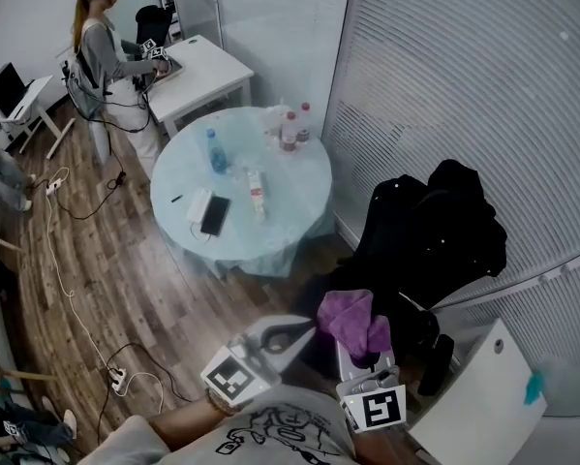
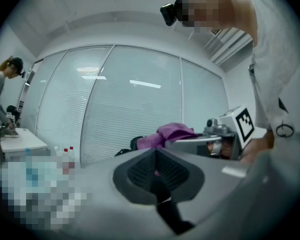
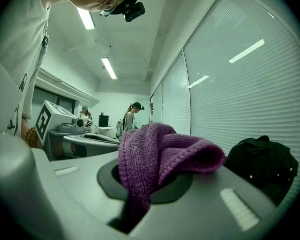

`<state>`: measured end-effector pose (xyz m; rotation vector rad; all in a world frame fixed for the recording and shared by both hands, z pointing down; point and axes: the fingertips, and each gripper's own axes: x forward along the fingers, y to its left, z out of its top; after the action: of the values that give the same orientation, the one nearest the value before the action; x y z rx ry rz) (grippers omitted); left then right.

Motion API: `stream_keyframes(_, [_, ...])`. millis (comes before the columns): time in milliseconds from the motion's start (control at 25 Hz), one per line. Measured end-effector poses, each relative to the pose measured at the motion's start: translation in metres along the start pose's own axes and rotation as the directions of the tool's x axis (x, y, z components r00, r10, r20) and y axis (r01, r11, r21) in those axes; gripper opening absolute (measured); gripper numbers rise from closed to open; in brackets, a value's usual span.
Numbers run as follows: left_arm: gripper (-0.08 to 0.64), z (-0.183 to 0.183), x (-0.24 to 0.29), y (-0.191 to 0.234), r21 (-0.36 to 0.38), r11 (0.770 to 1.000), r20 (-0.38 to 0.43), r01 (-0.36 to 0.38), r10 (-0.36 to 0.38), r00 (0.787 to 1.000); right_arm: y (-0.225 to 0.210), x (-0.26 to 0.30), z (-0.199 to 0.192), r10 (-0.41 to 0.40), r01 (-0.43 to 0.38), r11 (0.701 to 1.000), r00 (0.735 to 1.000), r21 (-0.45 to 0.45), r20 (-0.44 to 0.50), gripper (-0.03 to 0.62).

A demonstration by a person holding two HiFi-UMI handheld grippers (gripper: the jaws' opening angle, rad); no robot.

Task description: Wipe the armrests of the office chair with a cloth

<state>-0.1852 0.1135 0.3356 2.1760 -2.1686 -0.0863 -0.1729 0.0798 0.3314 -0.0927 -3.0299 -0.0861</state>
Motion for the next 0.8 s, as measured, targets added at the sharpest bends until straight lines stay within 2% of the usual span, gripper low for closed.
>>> stream_keyframes(320, [0.0, 0.003, -0.021, 0.037, 0.012, 0.999, 0.015, -0.031, 0.03, 0.999, 0.021, 0.039, 0.001, 0.044, -0.044, 0.999, 0.999, -0.02, -0.007, 0.029])
stream_keyframes(800, [0.0, -0.004, -0.026, 0.054, -0.023, 0.996, 0.027, -0.083, 0.083, 0.996, 0.021, 0.056, -0.007, 0.092, -0.093, 0.995, 0.995, -0.028, -0.036, 0.029])
